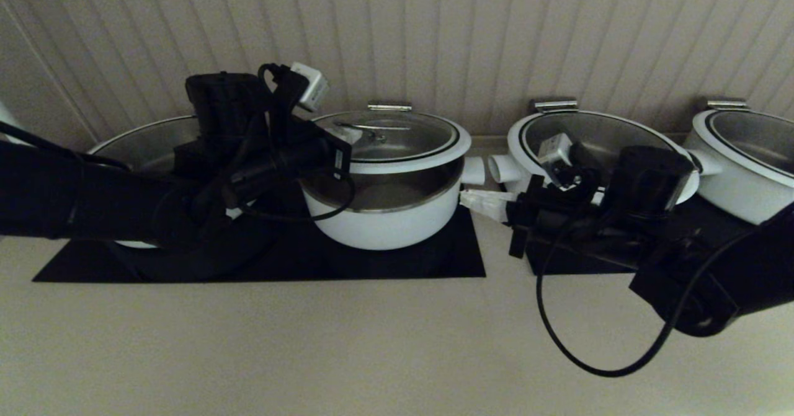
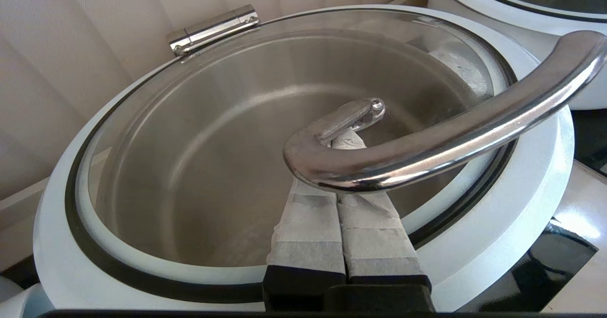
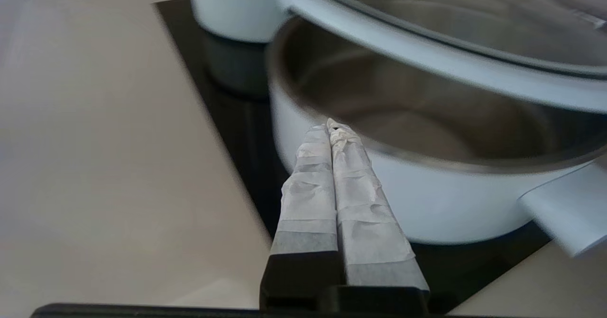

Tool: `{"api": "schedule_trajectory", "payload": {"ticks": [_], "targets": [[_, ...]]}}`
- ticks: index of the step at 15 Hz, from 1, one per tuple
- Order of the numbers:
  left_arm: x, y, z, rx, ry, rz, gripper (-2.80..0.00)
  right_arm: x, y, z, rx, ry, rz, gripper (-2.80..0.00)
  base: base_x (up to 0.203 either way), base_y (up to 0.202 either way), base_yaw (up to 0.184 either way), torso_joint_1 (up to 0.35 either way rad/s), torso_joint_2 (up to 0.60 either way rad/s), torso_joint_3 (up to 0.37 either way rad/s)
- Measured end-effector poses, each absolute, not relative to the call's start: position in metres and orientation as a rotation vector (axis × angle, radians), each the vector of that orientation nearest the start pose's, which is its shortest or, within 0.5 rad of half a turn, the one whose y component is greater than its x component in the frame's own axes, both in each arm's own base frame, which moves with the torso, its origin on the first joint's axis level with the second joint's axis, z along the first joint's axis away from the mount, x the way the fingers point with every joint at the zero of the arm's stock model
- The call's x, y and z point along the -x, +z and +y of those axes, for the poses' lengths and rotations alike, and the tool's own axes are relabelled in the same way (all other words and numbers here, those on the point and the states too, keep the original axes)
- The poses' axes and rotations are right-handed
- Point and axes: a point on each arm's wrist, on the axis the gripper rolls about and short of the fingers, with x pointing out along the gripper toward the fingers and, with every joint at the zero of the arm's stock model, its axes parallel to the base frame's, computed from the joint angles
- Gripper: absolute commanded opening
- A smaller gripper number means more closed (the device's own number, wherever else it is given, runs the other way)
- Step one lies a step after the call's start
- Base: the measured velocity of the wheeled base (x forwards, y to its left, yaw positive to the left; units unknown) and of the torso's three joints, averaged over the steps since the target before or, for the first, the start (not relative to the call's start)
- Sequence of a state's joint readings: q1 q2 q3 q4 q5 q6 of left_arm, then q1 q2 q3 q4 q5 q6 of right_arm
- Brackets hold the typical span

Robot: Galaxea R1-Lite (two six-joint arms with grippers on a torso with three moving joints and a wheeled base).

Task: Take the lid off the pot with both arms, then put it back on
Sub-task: Hold the pot lid with the right arm

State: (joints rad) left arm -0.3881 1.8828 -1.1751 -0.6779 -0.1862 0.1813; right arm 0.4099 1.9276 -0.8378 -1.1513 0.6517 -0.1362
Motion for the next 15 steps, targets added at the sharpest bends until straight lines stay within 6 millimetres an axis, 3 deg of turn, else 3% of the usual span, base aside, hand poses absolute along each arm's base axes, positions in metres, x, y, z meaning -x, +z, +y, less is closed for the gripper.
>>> {"api": "schedule_trajectory", "payload": {"ticks": [7, 15], "targets": [[-0.346, 0.226, -0.146, -0.180, -0.576, -0.020, -2.80, -0.357, 0.155, 0.174, 0.135, 1.032, -0.187, -2.80, 0.000, 0.000, 0.000, 0.000, 0.00, 0.000], [-0.347, 0.225, -0.147, -0.181, -0.576, -0.018, -2.80, -0.400, 0.158, 0.207, 0.137, 1.013, -0.313, -2.80, 0.000, 0.000, 0.000, 0.000, 0.00, 0.000]]}}
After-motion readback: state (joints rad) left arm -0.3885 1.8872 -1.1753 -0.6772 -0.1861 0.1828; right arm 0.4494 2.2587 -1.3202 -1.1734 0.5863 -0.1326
